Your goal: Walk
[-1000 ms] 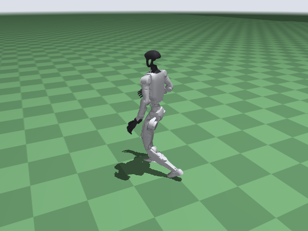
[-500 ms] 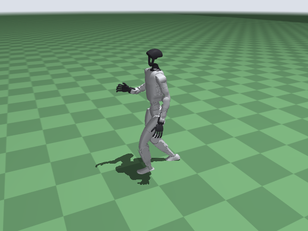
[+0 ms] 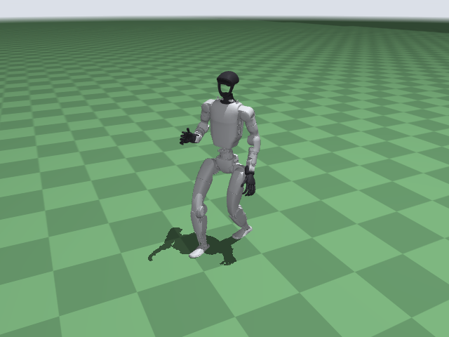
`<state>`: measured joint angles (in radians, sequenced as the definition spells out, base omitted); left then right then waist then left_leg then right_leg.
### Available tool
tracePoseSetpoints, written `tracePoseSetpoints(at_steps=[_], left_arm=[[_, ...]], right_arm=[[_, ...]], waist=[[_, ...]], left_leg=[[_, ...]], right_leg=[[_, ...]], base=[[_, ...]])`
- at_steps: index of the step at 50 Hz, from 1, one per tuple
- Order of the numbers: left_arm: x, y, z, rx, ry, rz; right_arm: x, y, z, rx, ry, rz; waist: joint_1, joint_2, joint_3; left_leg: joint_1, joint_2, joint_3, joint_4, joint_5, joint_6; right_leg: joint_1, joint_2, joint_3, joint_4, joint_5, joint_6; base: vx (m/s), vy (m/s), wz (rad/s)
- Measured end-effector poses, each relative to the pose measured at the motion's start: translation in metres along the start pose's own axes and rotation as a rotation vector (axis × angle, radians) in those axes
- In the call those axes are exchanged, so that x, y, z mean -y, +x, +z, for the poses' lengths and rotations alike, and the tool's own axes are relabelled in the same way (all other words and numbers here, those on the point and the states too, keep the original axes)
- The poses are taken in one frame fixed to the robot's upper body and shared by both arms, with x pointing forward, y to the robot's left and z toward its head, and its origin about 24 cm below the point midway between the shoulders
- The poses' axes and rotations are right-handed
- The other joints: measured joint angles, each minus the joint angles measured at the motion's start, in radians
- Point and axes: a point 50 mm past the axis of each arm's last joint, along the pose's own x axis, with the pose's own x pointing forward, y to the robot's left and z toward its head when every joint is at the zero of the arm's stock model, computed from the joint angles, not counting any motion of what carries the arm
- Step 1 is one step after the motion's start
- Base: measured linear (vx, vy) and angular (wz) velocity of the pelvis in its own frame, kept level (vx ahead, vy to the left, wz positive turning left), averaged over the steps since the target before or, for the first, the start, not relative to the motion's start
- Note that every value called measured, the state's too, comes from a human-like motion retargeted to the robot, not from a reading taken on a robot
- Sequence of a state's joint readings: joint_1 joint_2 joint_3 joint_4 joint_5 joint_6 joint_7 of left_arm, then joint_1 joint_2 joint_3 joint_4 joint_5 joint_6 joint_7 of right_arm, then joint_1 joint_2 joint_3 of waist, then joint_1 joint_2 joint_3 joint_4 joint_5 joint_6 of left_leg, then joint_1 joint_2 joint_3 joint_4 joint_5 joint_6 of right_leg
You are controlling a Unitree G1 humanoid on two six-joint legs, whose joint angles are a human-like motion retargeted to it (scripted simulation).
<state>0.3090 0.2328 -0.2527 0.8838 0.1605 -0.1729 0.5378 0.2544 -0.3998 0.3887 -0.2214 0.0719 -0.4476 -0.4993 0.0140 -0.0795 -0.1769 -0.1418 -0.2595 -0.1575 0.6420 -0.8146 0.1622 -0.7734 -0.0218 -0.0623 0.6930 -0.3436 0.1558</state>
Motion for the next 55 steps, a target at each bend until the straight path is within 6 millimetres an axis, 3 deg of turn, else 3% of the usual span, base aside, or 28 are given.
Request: tracePoseSetpoints(at_steps=[5, 10, 13, 17, 23, 29, 32, 35, 39, 42, 49, 55], left_arm=[[-0.003, -0.005, -0.004, -0.014, -0.029, 0.042], [-0.012, -0.004, 0.010, 0.056, -0.109, 0.079], [-0.026, 0.000, 0.033, 0.156, -0.183, 0.112], [-0.051, 0.001, 0.073, 0.335, -0.308, 0.169], [-0.091, -0.019, 0.136, 0.653, -0.493, 0.218], [-0.119, -0.051, 0.187, 0.951, -0.618, 0.234], [-0.129, -0.067, 0.205, 1.074, -0.655, 0.243], [-0.137, -0.081, 0.221, 1.176, -0.676, 0.253], [-0.146, -0.097, 0.240, 1.297, -0.688, 0.269], [-0.153, -0.107, 0.252, 1.379, -0.683, 0.284], [-0.168, -0.124, 0.276, 1.541, -0.637, 0.318], [-0.173, -0.133, 0.289, 1.634, -0.608, 0.317]], right_arm=[[0.002, 0.000, 0.003, 0.000, 0.038, -0.034], [0.004, 0.010, 0.018, 0.067, 0.119, -0.073], [0.004, 0.018, 0.031, 0.122, 0.169, -0.092], [0.002, 0.027, 0.045, 0.191, 0.216, -0.103], [0.001, 0.031, 0.059, 0.259, 0.267, -0.119], [0.003, 0.025, 0.056, 0.256, 0.252, -0.167], [0.003, 0.021, 0.052, 0.243, 0.226, -0.174], [0.001, 0.017, 0.051, 0.240, 0.207, -0.158], [-0.003, 0.018, 0.053, 0.258, 0.206, -0.117], [-0.003, 0.020, 0.056, 0.271, 0.210, -0.090], [-0.003, 0.023, 0.056, 0.271, 0.191, -0.046], [-0.003, 0.023, 0.048, 0.226, 0.142, -0.046]], waist=[[-0.001, 0.041, -0.003], [0.029, 0.106, 0.008], [0.063, 0.096, 0.022], [0.115, 0.059, 0.049], [0.165, -0.004, 0.080], [0.169, -0.032, 0.082], [0.163, -0.049, 0.082], [0.151, -0.072, 0.093], [0.116, -0.101, 0.120], [0.073, -0.106, 0.135], [-0.032, -0.063, 0.156], [-0.069, -0.019, 0.156]], left_leg=[[0.045, 0.108, 0.046, 0.203, 0.019, -0.061], [-0.077, 0.259, 0.085, 0.566, 0.243, -0.154], [-0.215, 0.337, 0.157, 0.726, 0.253, -0.124], [-0.390, 0.380, 0.235, 0.745, 0.168, -0.070], [-0.503, 0.314, 0.317, 0.405, 0.129, -0.047], [-0.480, 0.231, 0.345, 0.184, 0.143, -0.024], [-0.455, 0.196, 0.347, 0.209, 0.127, 0.009], [-0.413, 0.144, 0.346, 0.231, 0.098, 0.046], [-0.343, 0.065, 0.335, 0.209, 0.077, 0.078], [-0.289, 0.022, 0.307, 0.184, 0.067, 0.083], [-0.148, 0.004, 0.200, 0.119, 0.021, 0.062], [-0.054, 0.016, 0.126, 0.079, 0.000, 0.045]], right_leg=[[0.053, 0.059, 0.000, 0.151, -0.040, -0.071], [0.197, 0.114, -0.079, 0.095, -0.096, -0.152], [0.277, 0.103, -0.107, 0.051, -0.135, -0.167], [0.377, 0.068, -0.141, -0.001, -0.182, -0.170], [0.531, -0.001, -0.193, -0.070, -0.231, -0.156], [0.629, -0.043, -0.211, -0.023, -0.263, -0.126], [0.639, -0.078, -0.200, 0.081, -0.263, -0.109], [0.621, -0.148, -0.204, 0.257, -0.196, -0.084], [0.525, -0.275, -0.193, 0.536, -0.122, -0.106], [0.428, -0.322, -0.165, 0.659, -0.130, -0.145], [0.202, -0.247, -0.128, 0.548, -0.211, -0.178], [0.111, -0.089, -0.121, 0.099, -0.156, -0.088]], base=[[0.59, -0.07, 1.15], [0.52, -0.11, 1.08], [0.49, -0.11, 1.30], [0.49, -0.09, 1.32], [0.47, -0.03, 1.23], [0.41, 0.05, 1.04], [0.39, 0.07, 0.84], [0.36, 0.07, 0.73], [0.33, 0.09, 0.72], [0.34, 0.09, 0.82], [0.37, 0.09, 0.85], [0.41, 0.05, 0.85]])
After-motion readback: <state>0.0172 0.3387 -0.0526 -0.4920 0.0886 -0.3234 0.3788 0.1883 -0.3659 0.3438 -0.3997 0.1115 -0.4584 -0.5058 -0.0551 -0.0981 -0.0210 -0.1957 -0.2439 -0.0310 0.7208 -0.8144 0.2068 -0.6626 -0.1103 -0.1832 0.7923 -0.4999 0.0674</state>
